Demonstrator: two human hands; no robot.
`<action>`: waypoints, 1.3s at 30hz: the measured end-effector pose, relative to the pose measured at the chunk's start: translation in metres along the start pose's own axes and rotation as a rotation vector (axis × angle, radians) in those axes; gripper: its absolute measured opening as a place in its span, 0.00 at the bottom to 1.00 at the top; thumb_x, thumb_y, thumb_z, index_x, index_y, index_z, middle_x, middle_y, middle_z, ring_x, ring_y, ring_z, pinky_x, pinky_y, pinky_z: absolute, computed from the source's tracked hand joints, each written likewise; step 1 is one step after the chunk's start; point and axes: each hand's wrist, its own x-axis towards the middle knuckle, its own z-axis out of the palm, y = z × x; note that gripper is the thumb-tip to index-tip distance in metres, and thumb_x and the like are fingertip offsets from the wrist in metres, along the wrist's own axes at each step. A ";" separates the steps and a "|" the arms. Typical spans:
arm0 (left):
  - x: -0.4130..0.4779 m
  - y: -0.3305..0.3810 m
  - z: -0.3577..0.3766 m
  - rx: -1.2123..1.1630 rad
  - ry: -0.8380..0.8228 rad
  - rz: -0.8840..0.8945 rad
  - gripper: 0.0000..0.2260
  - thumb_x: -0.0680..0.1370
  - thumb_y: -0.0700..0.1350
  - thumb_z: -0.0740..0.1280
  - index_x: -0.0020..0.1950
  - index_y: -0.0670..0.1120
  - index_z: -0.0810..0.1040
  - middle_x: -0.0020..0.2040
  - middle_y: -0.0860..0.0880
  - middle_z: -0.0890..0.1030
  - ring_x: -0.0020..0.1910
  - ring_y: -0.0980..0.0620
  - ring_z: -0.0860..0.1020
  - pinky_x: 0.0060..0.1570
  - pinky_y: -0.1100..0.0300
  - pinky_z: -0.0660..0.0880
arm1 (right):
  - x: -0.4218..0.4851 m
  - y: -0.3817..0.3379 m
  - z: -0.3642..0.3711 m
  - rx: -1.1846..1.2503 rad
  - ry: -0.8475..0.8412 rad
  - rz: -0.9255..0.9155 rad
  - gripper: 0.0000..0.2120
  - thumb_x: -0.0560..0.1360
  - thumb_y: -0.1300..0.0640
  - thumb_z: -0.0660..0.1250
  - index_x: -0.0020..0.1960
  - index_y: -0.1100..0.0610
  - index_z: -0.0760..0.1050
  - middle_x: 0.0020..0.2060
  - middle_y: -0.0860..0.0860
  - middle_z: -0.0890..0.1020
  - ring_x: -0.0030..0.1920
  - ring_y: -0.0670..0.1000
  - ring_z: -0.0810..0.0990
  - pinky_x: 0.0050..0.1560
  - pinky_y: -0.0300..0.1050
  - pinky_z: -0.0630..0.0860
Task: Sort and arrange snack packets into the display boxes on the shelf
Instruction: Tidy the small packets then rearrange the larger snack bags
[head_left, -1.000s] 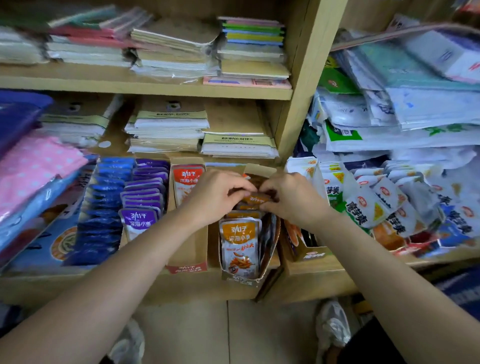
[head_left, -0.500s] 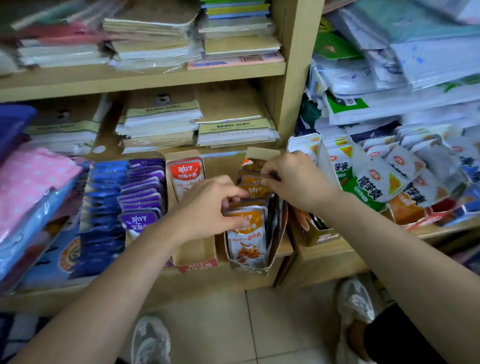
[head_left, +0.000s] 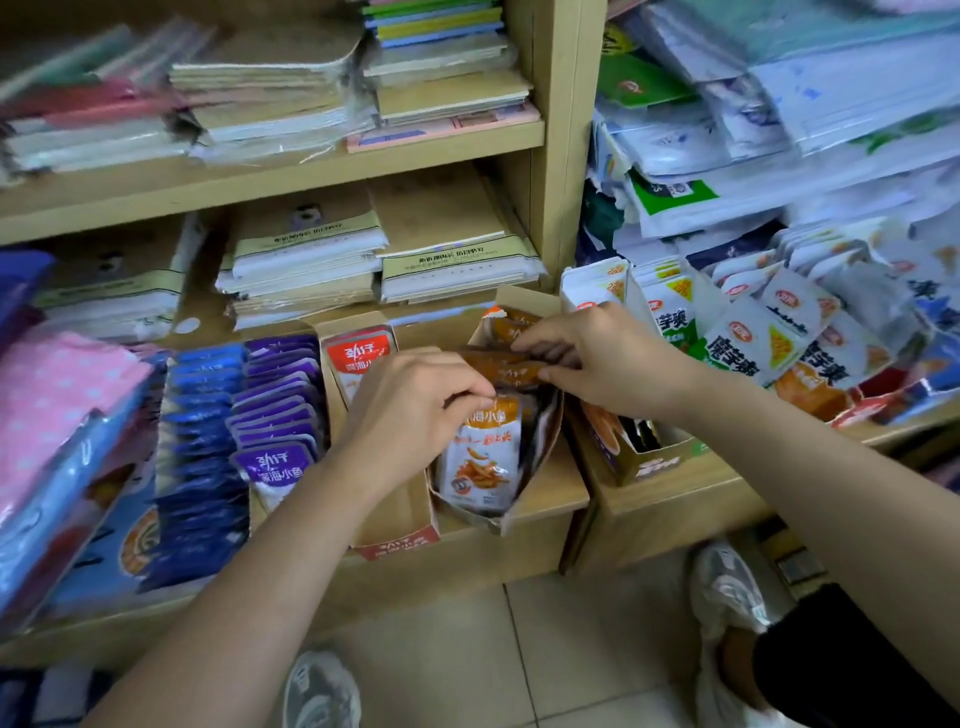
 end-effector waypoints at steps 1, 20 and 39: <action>0.000 -0.003 0.002 0.021 0.015 0.050 0.02 0.75 0.43 0.76 0.46 0.47 0.88 0.42 0.54 0.86 0.41 0.56 0.81 0.42 0.57 0.79 | -0.004 0.000 -0.002 0.005 -0.003 0.002 0.19 0.75 0.63 0.72 0.64 0.51 0.80 0.56 0.49 0.85 0.53 0.45 0.83 0.55 0.40 0.80; -0.044 0.021 0.025 0.102 -0.228 -0.222 0.17 0.76 0.64 0.68 0.58 0.57 0.84 0.47 0.59 0.86 0.42 0.61 0.82 0.42 0.59 0.81 | -0.022 0.003 -0.003 -0.095 0.070 -0.118 0.03 0.77 0.61 0.70 0.47 0.54 0.79 0.37 0.46 0.81 0.39 0.49 0.81 0.41 0.54 0.80; -0.048 0.018 -0.026 -0.585 0.289 -0.724 0.03 0.80 0.42 0.69 0.47 0.45 0.82 0.38 0.50 0.86 0.35 0.52 0.83 0.30 0.56 0.79 | -0.023 -0.031 -0.031 0.924 0.619 0.272 0.05 0.76 0.65 0.72 0.47 0.56 0.79 0.35 0.54 0.85 0.35 0.51 0.84 0.40 0.44 0.80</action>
